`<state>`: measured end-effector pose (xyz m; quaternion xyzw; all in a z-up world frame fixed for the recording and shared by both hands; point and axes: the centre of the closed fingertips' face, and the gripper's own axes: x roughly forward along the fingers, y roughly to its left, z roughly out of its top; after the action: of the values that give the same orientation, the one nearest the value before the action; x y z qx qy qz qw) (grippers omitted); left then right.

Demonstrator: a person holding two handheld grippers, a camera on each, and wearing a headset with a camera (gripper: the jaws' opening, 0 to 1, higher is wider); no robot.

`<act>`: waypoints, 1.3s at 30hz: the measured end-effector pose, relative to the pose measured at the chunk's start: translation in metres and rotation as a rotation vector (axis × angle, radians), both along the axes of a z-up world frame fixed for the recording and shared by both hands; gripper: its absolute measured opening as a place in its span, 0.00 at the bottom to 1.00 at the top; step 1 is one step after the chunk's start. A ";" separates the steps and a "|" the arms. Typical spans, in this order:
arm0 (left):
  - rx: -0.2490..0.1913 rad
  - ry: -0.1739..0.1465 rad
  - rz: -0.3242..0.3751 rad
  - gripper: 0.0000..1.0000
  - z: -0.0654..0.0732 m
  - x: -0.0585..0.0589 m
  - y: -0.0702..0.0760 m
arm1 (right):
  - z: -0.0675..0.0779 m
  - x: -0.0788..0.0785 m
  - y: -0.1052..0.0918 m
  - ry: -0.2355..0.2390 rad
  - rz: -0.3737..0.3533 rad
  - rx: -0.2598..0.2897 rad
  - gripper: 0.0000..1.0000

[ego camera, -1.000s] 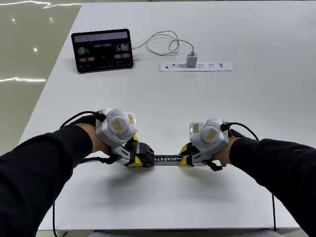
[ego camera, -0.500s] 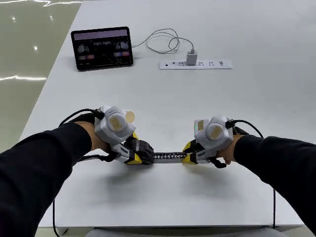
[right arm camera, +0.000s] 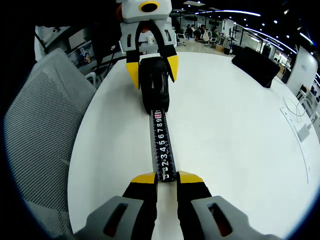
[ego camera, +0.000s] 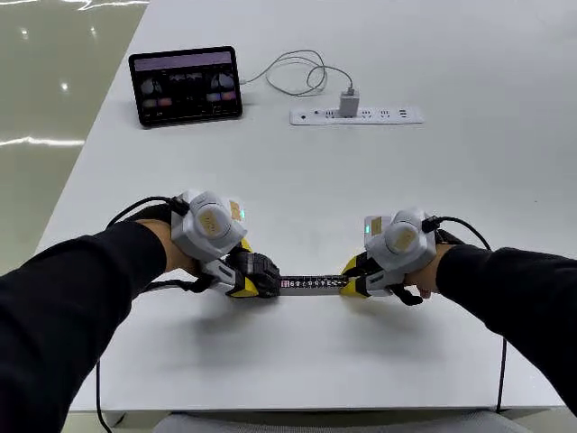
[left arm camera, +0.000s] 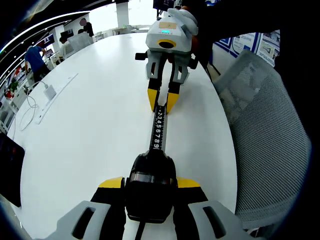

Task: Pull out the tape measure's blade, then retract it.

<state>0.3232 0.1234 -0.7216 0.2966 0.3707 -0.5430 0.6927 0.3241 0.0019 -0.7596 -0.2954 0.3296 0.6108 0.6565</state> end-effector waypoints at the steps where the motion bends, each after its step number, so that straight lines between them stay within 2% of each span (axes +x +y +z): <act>1: 0.000 0.000 0.000 0.32 0.000 0.000 0.000 | 0.000 0.000 -0.001 0.000 -0.001 0.000 0.09; 39: 0.002 0.001 0.012 0.32 -0.001 0.000 0.001 | -0.001 0.005 -0.039 0.011 -0.028 -0.032 0.09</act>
<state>0.3236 0.1241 -0.7226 0.2950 0.3733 -0.5387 0.6953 0.3295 -0.0375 -0.7601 -0.2978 0.3471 0.5979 0.6582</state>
